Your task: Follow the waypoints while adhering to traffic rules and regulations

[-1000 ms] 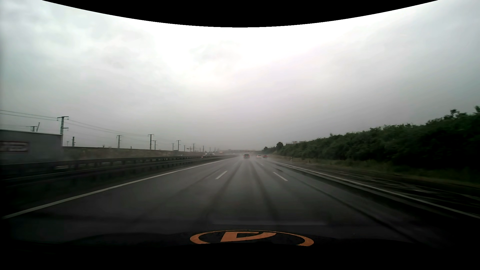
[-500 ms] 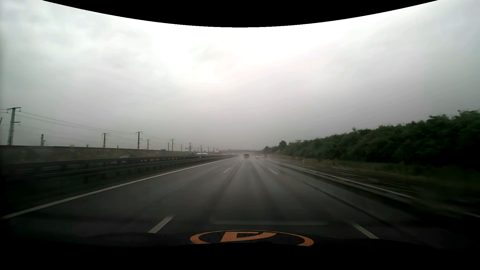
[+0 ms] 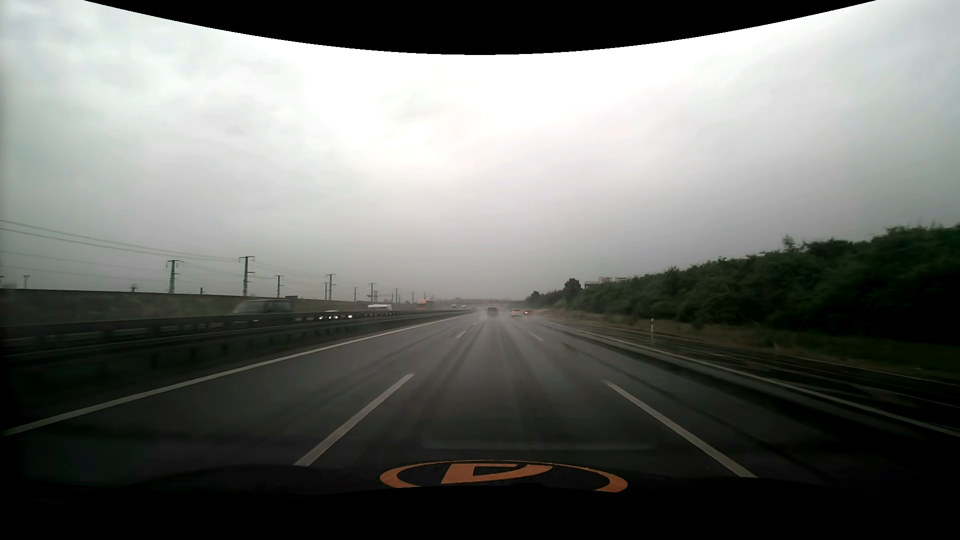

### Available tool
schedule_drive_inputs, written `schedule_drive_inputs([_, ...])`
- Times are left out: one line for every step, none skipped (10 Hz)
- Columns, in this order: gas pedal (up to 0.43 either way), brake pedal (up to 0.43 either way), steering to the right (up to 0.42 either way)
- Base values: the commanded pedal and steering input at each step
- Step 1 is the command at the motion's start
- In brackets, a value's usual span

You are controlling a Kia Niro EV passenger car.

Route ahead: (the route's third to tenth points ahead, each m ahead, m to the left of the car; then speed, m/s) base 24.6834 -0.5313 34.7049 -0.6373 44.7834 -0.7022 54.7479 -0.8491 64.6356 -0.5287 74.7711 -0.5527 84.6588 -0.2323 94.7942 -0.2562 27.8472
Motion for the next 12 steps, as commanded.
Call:
schedule_drive_inputs([0.13,0.0,0.001])
schedule_drive_inputs([0.13,0.0,0.0])
schedule_drive_inputs([0.13,0.0,0.0])
schedule_drive_inputs([0.13,0.0,-0.002])
schedule_drive_inputs([0.13,0.0,-0.002])
schedule_drive_inputs([0.138,0.0,-0.002])
schedule_drive_inputs([0.138,0.0,-0.002])
schedule_drive_inputs([0.138,0.0,-0.002])
schedule_drive_inputs([0.138,0.0,-0.002])
schedule_drive_inputs([0.138,0.0,-0.002])
schedule_drive_inputs([0.138,0.0,-0.001])
schedule_drive_inputs([0.15,0.0,-0.001])
